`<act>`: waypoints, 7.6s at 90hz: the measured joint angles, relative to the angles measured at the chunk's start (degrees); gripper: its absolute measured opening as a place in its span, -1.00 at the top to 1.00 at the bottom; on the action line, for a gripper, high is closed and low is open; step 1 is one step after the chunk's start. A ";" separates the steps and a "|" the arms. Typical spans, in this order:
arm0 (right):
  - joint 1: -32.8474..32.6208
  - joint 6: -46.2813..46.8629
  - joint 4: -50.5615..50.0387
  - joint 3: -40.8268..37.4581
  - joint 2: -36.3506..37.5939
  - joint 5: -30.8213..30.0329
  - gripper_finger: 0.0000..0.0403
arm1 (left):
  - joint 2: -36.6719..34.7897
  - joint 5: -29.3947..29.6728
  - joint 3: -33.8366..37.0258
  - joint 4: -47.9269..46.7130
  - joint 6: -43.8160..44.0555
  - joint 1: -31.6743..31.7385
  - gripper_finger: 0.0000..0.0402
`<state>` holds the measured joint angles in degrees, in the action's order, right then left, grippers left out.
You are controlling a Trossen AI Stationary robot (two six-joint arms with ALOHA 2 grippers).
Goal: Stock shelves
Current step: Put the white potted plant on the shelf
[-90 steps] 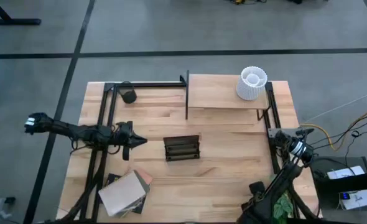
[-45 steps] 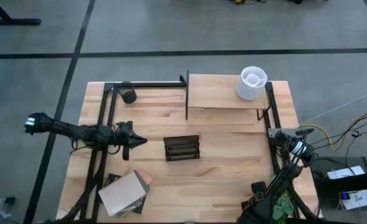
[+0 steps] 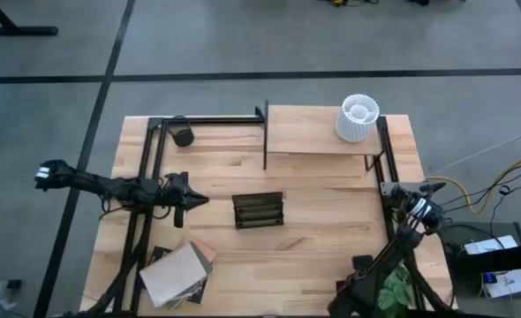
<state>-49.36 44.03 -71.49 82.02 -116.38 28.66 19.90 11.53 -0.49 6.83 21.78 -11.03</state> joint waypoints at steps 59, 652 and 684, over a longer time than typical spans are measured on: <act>13.49 -5.79 -0.61 0.04 0.12 -0.36 -0.43 | 0.00 0.00 -0.02 0.00 -0.01 0.00 0.97; 28.70 -8.15 9.59 19.34 7.61 -39.90 -0.83 | 0.00 -0.02 -0.01 0.00 -0.02 0.00 0.97; 32.57 -18.71 -6.45 18.18 7.67 -39.83 -0.83 | 0.00 -0.01 0.00 -0.01 -0.02 0.00 0.97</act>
<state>-16.79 25.33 -77.94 100.20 -108.71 -11.18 19.90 11.52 -0.49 6.82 21.76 -11.03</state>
